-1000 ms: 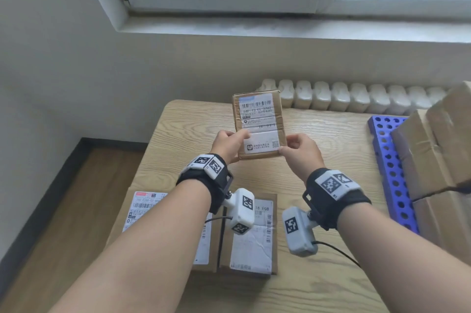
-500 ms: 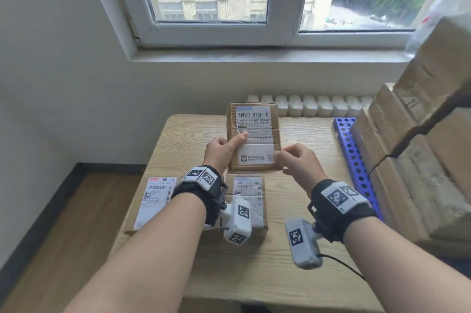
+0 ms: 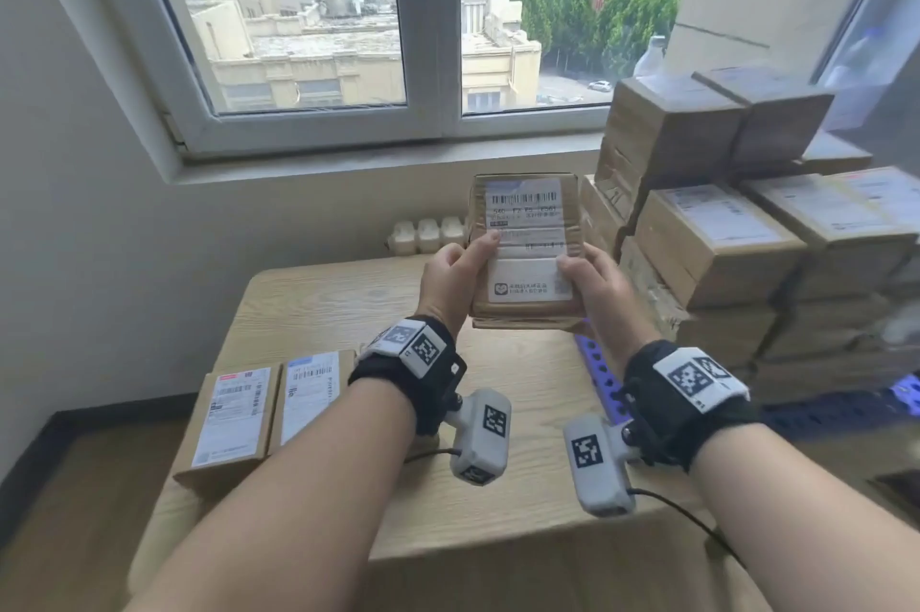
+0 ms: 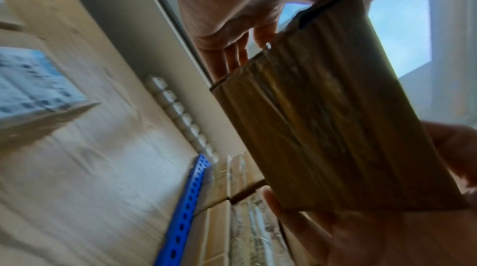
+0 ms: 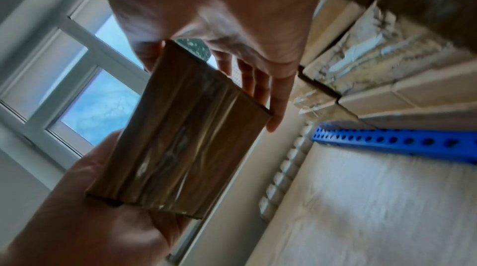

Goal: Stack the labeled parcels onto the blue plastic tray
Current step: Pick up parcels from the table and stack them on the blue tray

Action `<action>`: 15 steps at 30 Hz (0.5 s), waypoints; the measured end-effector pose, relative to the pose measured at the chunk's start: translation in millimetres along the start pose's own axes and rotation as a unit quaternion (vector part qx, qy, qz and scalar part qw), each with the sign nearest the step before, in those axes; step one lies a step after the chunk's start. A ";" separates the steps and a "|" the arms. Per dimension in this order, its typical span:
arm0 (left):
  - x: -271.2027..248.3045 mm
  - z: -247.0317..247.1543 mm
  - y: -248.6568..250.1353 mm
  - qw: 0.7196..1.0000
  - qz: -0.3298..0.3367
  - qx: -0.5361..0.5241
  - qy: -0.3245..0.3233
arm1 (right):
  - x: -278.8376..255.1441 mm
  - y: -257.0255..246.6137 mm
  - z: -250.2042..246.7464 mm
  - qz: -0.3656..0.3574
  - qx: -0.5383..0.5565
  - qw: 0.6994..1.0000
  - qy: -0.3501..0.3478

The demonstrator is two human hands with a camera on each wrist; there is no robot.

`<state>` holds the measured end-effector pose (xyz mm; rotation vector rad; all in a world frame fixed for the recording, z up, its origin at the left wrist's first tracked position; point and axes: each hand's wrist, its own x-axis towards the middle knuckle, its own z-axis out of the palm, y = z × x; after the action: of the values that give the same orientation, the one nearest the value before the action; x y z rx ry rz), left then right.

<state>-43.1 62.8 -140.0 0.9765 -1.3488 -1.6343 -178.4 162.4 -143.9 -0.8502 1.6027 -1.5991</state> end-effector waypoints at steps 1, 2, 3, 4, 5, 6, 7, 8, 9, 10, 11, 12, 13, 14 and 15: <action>-0.2 12.1 8.0 1.000 0.019 0.001 -0.008 | -2.1 -9.6 -11.3 -0.012 0.005 1.000 0.004; -0.7 23.7 15.9 0.999 0.037 0.005 -0.016 | -4.1 -19.7 -21.1 -0.020 0.009 1.000 0.008; -1.4 36.0 24.2 0.998 0.055 0.013 -0.025 | -5.1 -29.9 -32.1 -0.029 0.011 0.999 0.012; -1.0 48.5 31.6 0.997 0.072 0.024 -0.028 | -5.3 -39.4 -43.5 -0.037 0.014 0.999 0.020; -1.4 61.6 39.4 0.995 0.090 0.036 -0.030 | -5.8 -49.6 -55.3 -0.047 0.015 0.998 0.028; -1.5 74.7 47.0 0.993 0.105 0.047 -0.036 | -6.0 -59.7 -67.7 -0.059 0.014 0.998 0.037; -1.1 88.1 54.6 0.991 0.117 0.056 -0.044 | -5.6 -69.3 -80.1 -0.070 0.012 0.997 0.043; -2.0 102.9 62.9 0.989 0.127 0.059 -0.054 | -5.3 -78.8 -93.2 -0.082 0.009 0.995 0.049; -1.6 117.9 69.8 0.987 0.135 0.057 -0.061 | -5.0 -88.0 -106.1 -0.096 0.003 0.994 0.054; -1.3 134.0 76.3 0.986 0.145 0.049 -0.065 | -4.6 -97.0 -119.5 -0.112 -0.003 0.992 0.057; 0.0 150.3 81.5 0.985 0.153 0.043 -0.067 | -3.2 -105.2 -133.9 -0.125 -0.007 0.990 0.059; 0.8 166.9 86.2 0.984 0.158 0.039 -0.070 | -1.1 -112.8 -148.5 -0.137 -0.008 0.989 0.061; 0.6 183.8 91.0 0.984 0.160 0.035 -0.072 | 2.4 -119.8 -164.2 -0.145 -0.009 0.987 0.062; 1.5 200.7 94.4 0.984 0.162 0.031 -0.069 | 5.9 -126.3 -180.0 -0.150 -0.009 0.987 0.061; 1.2 217.9 97.1 0.984 0.162 0.031 -0.067 | 10.0 -131.9 -196.6 -0.151 -0.010 0.987 0.059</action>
<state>-233.3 132.7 -13.9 0.6477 -1.5670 -1.4365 -353.8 256.5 -15.4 -1.0661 1.6324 -1.8773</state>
